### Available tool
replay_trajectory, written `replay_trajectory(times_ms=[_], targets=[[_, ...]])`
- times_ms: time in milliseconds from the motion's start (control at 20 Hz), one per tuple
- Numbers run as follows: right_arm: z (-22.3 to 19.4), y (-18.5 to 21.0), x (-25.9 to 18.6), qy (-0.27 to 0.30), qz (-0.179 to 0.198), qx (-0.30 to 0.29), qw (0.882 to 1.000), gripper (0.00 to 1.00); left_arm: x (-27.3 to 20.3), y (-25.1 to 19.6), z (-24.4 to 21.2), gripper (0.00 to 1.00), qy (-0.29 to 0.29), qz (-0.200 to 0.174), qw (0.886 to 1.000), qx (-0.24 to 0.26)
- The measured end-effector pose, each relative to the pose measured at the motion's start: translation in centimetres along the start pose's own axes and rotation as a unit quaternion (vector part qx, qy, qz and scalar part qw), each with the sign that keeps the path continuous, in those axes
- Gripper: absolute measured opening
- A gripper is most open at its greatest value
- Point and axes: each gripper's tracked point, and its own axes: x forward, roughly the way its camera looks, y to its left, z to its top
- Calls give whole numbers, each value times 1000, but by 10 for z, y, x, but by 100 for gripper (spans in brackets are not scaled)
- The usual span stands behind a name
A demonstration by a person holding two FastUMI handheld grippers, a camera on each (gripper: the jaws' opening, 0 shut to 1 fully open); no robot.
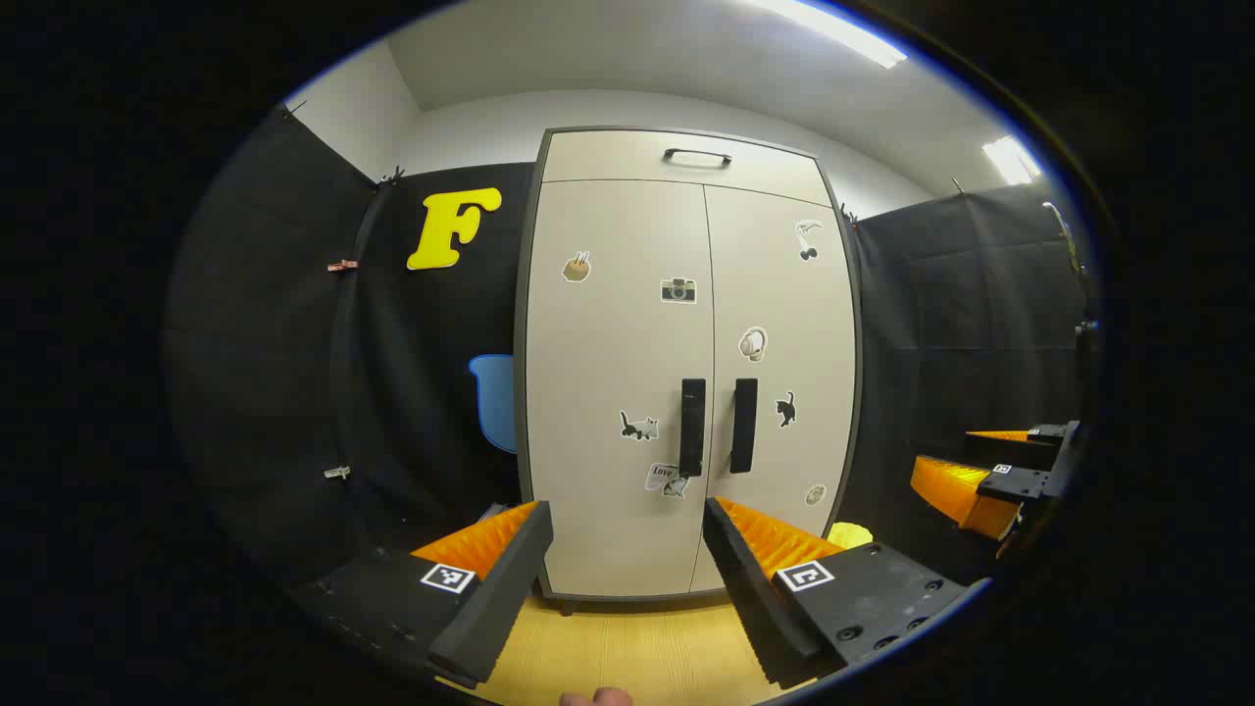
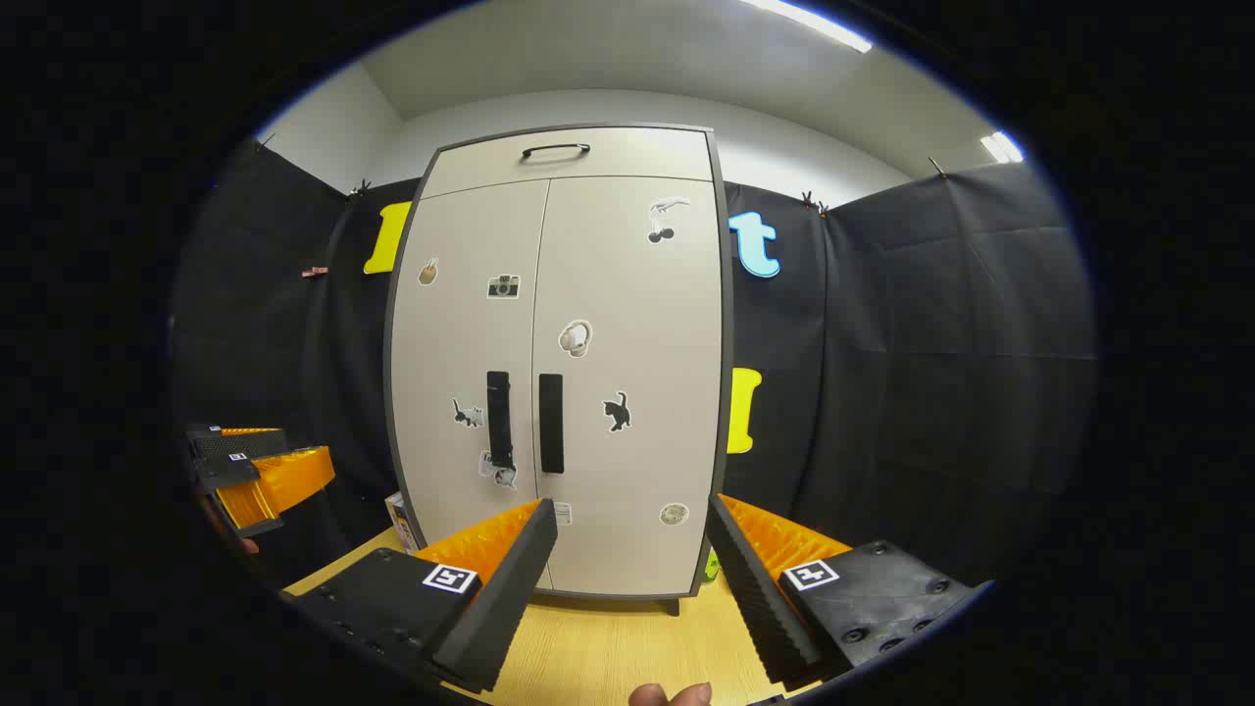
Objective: Open the right door of the double-door shoe cabinet with the right hand, and open the left door with the left hand.
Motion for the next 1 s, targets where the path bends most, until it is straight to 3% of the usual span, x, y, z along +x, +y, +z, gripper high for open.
replay_trajectory(times_ms=[1000], targets=[[0,4,-3,2,-5,5,1000,97,-1,2,6,96,-10,-5,1000,12]])
